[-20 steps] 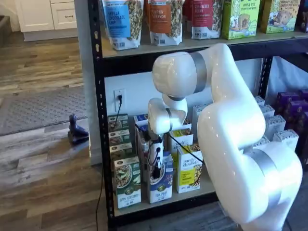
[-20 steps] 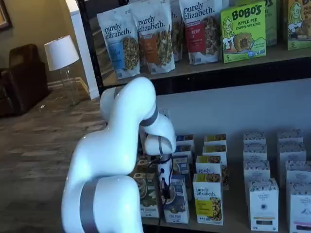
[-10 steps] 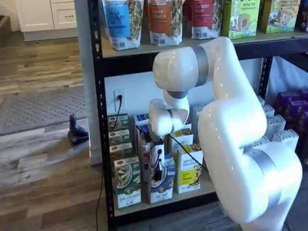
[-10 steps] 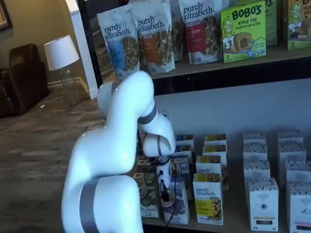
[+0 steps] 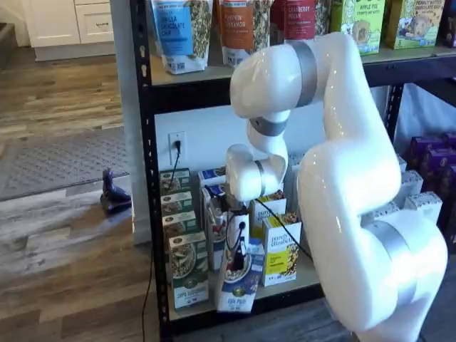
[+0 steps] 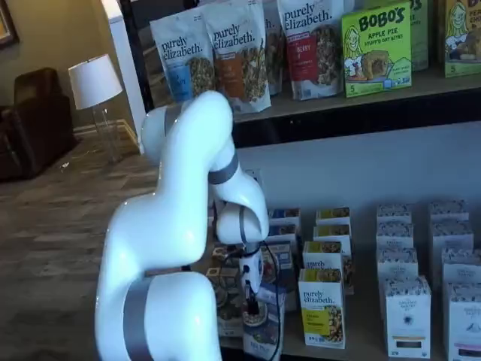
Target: Pick up the blue and white box that is on the bottom shelf, the second box from the left
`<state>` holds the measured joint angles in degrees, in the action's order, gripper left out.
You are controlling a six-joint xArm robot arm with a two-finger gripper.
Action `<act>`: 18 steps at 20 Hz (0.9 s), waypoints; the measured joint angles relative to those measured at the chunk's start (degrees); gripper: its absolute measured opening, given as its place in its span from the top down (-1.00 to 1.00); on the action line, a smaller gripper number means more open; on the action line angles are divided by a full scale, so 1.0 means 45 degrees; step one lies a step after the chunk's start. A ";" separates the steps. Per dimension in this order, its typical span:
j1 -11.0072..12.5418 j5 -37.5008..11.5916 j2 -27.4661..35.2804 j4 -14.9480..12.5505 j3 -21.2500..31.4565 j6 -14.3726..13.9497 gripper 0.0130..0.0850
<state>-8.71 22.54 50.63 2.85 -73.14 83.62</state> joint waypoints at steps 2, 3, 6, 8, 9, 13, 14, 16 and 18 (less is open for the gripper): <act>-0.0034 -0.0045 -0.0391 0.0036 0.0509 0.0005 -0.22; -0.0055 -0.0082 -0.0563 0.0180 0.0737 0.0120 -0.22; -0.0121 -0.0168 -0.1140 0.0616 0.1479 0.0463 -0.11; -0.0130 -0.0211 -0.1536 0.0644 0.1958 0.0485 -0.11; -0.0125 -0.0242 -0.1763 0.0630 0.2230 0.0480 -0.11; -0.0135 -0.0120 -0.2648 0.0857 0.3177 0.0680 -0.11; -0.0152 -0.0066 -0.2903 0.0931 0.3434 0.0732 -0.11; -0.0189 -0.0008 -0.3367 0.0943 0.3912 0.0705 -0.11; -0.0254 -0.0045 -0.3981 0.0945 0.4558 0.0648 -0.11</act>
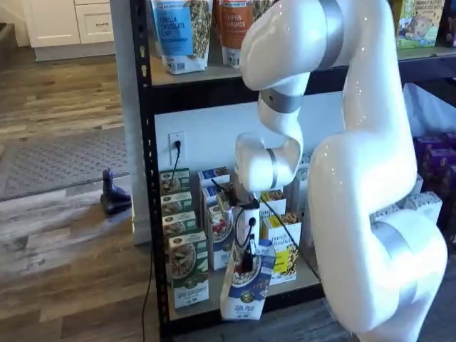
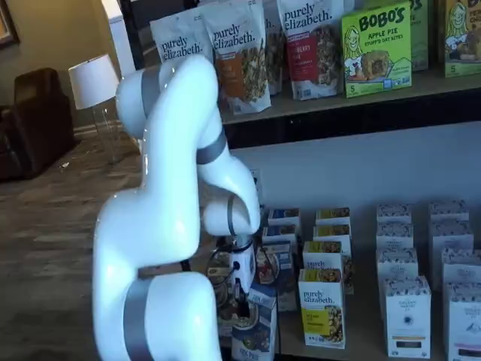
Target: Pick up the blue and white box that is on the bottom shelf, the second box from the left
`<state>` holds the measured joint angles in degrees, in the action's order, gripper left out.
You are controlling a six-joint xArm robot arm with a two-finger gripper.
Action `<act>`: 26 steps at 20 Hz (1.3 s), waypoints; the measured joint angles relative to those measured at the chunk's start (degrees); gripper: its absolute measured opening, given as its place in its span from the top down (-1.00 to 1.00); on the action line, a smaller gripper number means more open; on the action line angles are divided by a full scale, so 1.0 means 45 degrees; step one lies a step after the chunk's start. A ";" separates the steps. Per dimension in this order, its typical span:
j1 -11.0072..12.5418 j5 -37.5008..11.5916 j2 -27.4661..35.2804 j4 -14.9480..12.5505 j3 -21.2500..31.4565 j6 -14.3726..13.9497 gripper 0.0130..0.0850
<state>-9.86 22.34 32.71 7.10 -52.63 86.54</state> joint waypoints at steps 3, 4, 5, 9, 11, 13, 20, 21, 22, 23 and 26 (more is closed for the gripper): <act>-0.0089 -0.0127 -0.0718 0.0149 0.0739 0.0053 -0.11; -0.0116 -0.0120 -0.0953 0.0274 0.0944 0.0145 -0.11; -0.0137 -0.0071 -0.1201 0.0438 0.1137 0.0270 -0.11; -0.0179 0.0195 -0.2155 0.0686 0.1802 0.0433 -0.11; -0.0180 0.0297 -0.2578 0.0556 0.2098 0.0304 -0.11; -0.0170 0.0318 -0.2990 0.0361 0.2403 0.0125 -0.11; -0.0197 0.0634 -0.4333 -0.0233 0.3199 -0.0482 -0.11; -0.0228 0.0690 -0.4534 -0.0273 0.3301 -0.0552 -0.11; -0.0258 0.0777 -0.4715 -0.0269 0.3385 -0.0578 -0.11; -0.0282 0.0864 -0.4868 -0.0220 0.3453 -0.0566 -0.11; -0.0349 0.1004 -0.5372 -0.0204 0.3733 -0.0638 -0.11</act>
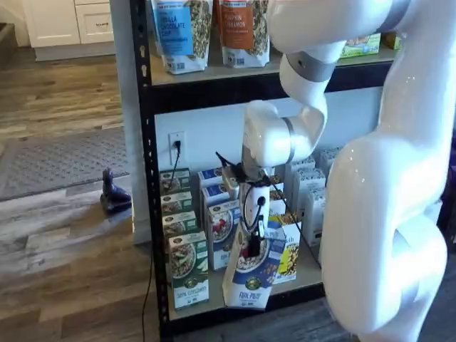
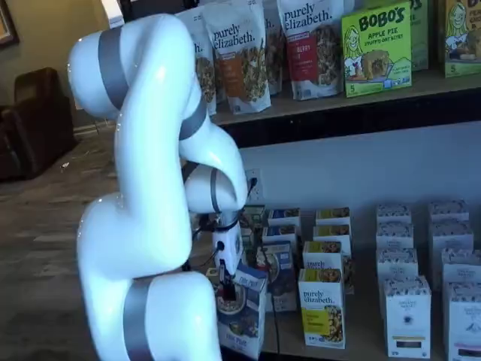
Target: Pick up the blue and white box that is on the bottom shelf, the second box from the left
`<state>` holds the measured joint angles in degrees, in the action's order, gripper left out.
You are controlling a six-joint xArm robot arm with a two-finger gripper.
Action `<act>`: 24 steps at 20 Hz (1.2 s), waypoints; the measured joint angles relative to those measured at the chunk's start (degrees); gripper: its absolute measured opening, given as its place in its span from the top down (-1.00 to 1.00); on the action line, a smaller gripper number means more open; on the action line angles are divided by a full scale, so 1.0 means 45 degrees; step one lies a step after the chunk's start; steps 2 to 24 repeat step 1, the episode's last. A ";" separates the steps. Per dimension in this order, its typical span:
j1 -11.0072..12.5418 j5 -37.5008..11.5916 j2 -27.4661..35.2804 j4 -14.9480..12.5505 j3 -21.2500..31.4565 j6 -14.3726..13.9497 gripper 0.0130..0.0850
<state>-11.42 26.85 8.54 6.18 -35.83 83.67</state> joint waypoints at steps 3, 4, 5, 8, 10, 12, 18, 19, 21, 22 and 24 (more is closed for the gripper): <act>-0.0022 0.0006 -0.0158 -0.0069 0.0105 -0.0084 -0.11; -0.0022 0.0006 -0.0158 -0.0069 0.0105 -0.0084 -0.11; -0.0022 0.0006 -0.0158 -0.0069 0.0105 -0.0084 -0.11; -0.0022 0.0006 -0.0158 -0.0069 0.0105 -0.0084 -0.11; -0.0022 0.0006 -0.0158 -0.0069 0.0105 -0.0084 -0.11; -0.0022 0.0006 -0.0158 -0.0069 0.0105 -0.0084 -0.11; -0.0022 0.0006 -0.0158 -0.0069 0.0105 -0.0084 -0.11; -0.0022 0.0006 -0.0158 -0.0069 0.0105 -0.0084 -0.11; -0.0022 0.0006 -0.0158 -0.0069 0.0105 -0.0084 -0.11; -0.0022 0.0006 -0.0158 -0.0069 0.0105 -0.0084 -0.11; -0.0022 0.0006 -0.0158 -0.0069 0.0105 -0.0084 -0.11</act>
